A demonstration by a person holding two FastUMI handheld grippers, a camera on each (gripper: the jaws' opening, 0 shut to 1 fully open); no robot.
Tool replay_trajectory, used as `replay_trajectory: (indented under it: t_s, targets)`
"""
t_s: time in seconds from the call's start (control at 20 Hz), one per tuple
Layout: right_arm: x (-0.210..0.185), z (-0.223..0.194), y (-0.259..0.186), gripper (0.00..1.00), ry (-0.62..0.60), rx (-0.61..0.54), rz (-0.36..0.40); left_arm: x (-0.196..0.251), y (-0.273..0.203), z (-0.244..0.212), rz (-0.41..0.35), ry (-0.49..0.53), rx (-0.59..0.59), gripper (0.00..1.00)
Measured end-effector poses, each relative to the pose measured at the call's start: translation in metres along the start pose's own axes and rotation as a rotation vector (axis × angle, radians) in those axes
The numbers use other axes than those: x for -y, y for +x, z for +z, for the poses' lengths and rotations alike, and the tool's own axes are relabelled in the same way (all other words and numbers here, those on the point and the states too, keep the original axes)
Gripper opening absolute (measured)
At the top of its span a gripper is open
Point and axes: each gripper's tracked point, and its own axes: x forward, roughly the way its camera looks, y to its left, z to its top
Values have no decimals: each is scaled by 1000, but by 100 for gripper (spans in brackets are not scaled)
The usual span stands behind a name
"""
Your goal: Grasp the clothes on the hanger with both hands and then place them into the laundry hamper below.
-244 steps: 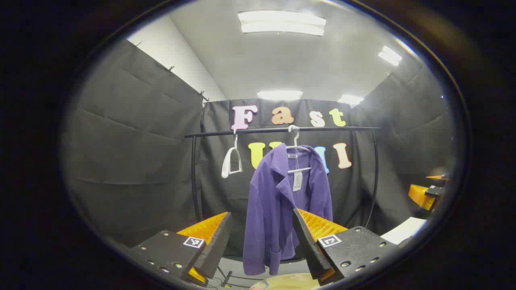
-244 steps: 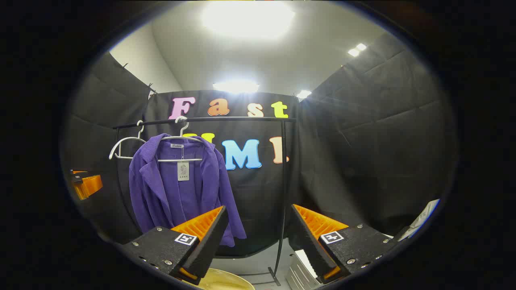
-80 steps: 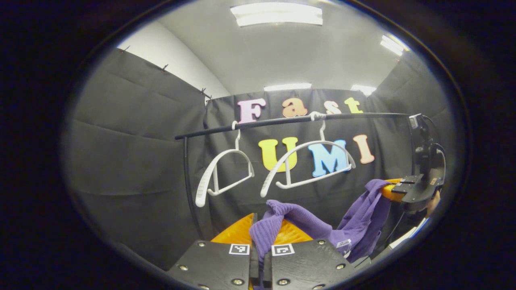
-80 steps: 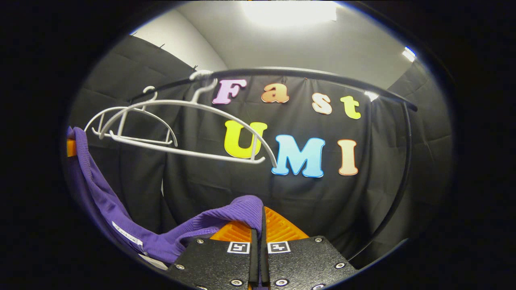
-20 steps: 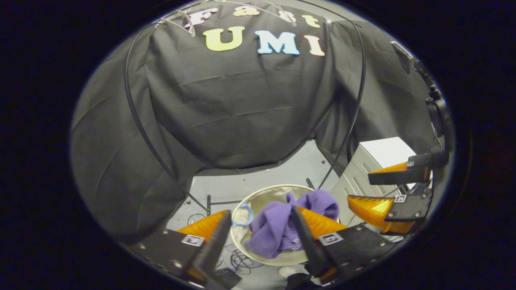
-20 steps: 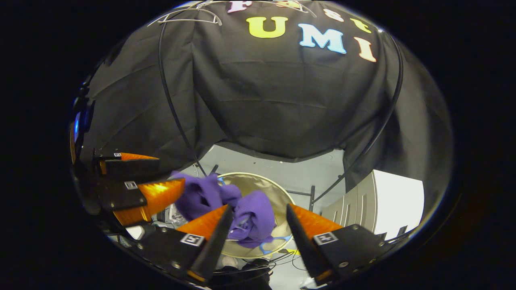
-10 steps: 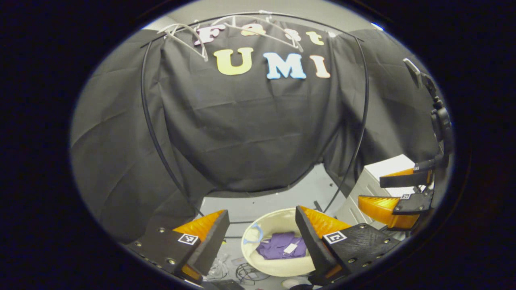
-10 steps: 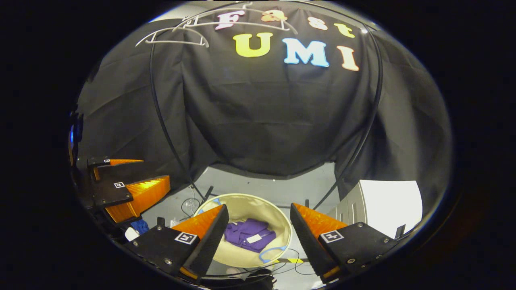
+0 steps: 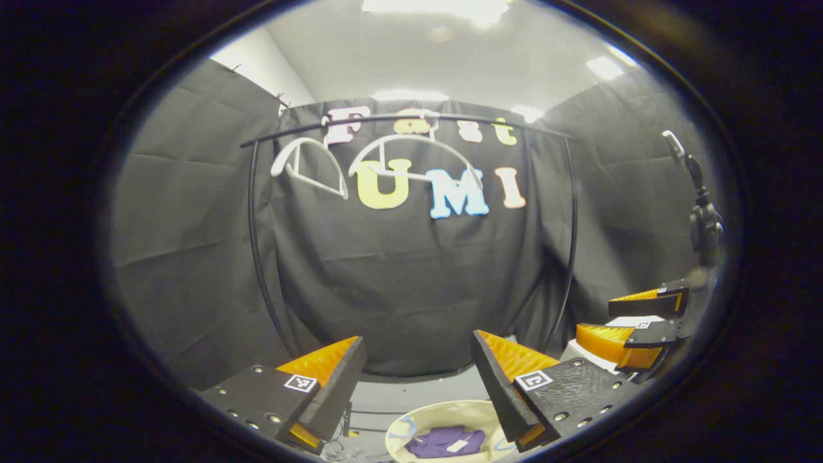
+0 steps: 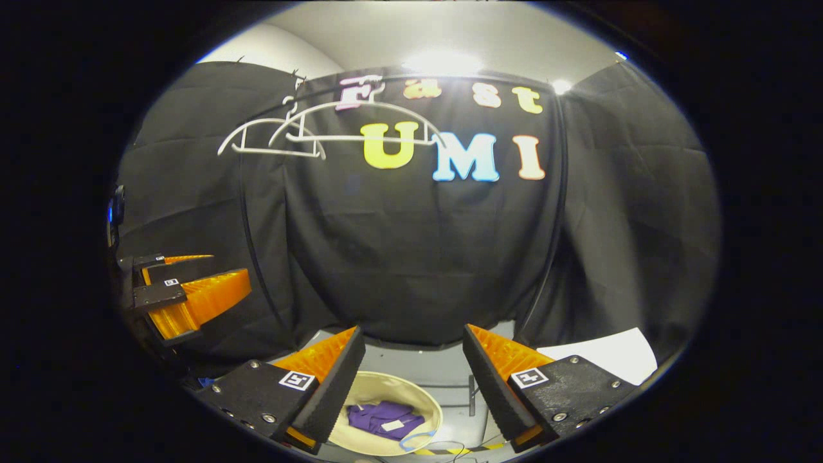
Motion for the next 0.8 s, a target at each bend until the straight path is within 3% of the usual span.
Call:
replay_trajectory:
  t_s: [0.15,0.3,0.5,0.8]
  targets:
    - [19,39,-27,95,14,93,-12,10,-15,42,10,-4,69,100]
    - [38,79,-57,93,0,184,-26,25,-33,76,30,-12,117,89]
    - [59,119,-105,94,-25,290,-48,25,-80,110,98,2,179,100]
    - [85,128,-149,94,-10,351,-72,10,-149,136,170,-8,253,100]
